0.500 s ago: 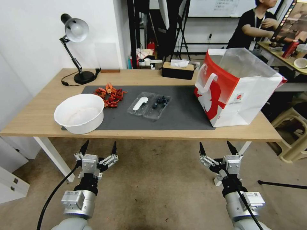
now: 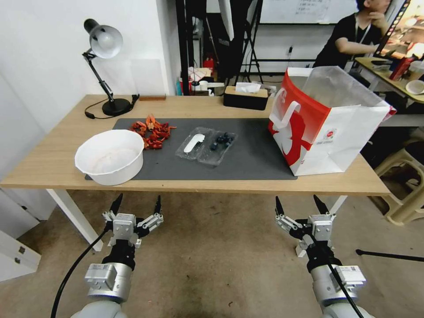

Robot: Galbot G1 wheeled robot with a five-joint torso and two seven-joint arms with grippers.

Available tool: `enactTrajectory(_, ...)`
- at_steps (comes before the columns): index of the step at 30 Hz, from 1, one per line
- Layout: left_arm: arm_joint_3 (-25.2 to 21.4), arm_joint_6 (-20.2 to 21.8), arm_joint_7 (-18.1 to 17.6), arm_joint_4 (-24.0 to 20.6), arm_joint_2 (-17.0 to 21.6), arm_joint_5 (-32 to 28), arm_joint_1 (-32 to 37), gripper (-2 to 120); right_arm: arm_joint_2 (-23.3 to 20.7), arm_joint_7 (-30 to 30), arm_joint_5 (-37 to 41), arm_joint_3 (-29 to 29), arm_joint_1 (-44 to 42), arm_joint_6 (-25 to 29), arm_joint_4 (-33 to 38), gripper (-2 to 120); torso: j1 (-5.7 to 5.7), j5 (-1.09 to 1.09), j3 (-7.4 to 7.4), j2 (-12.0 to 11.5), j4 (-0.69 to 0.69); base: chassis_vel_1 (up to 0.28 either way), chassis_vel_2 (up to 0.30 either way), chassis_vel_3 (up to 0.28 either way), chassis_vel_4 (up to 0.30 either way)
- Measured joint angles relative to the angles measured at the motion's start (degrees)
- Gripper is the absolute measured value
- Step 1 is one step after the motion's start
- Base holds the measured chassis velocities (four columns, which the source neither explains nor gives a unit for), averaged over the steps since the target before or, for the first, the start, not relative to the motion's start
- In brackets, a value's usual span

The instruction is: Close the takeout container lid, then place the container into the takeout bag.

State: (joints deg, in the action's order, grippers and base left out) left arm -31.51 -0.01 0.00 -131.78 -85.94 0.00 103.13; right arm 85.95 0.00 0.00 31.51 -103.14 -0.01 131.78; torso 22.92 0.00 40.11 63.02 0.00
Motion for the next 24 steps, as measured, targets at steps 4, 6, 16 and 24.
enactTrajectory(4, 0.00, 0.00, 0.00, 0.00, 0.00, 0.00, 0.00, 100, 0.00, 0.00, 0.00, 0.00, 0.00, 0.00, 0.00, 100, 0.00, 0.00, 0.00, 0.00, 0.00, 0.000, 0.000, 0.000, 0.000)
enactTrajectory(6, 0.00, 0.00, 0.00, 0.00, 0.00, 0.00, 0.00, 100, 0.00, 0.00, 0.00, 0.00, 0.00, 0.00, 0.00, 100, 0.00, 0.00, 0.00, 0.00, 0.00, 0.000, 0.000, 0.000, 0.000)
enactTrajectory(16, 0.51, 9.54, -2.98, -4.11, 2.33, -9.89, -1.61, 100, 1.86, -7.50, 2.42, 2.65, 1.94, -9.43, 3.16, 100, 0.00, 0.00, 0.00, 0.00, 0.00, 0.000, 0.000, 0.000, 0.000)
enactTrajectory(24, 0.96, 17.31, -4.75, -7.58, 4.52, -18.82, -2.99, 100, 2.74, -12.31, 5.20, 4.74, 4.63, -12.76, 4.04, 100, 0.00, 0.02, 0.00, 0.00, 0.00, 0.000, 0.000, 0.000, 0.000)
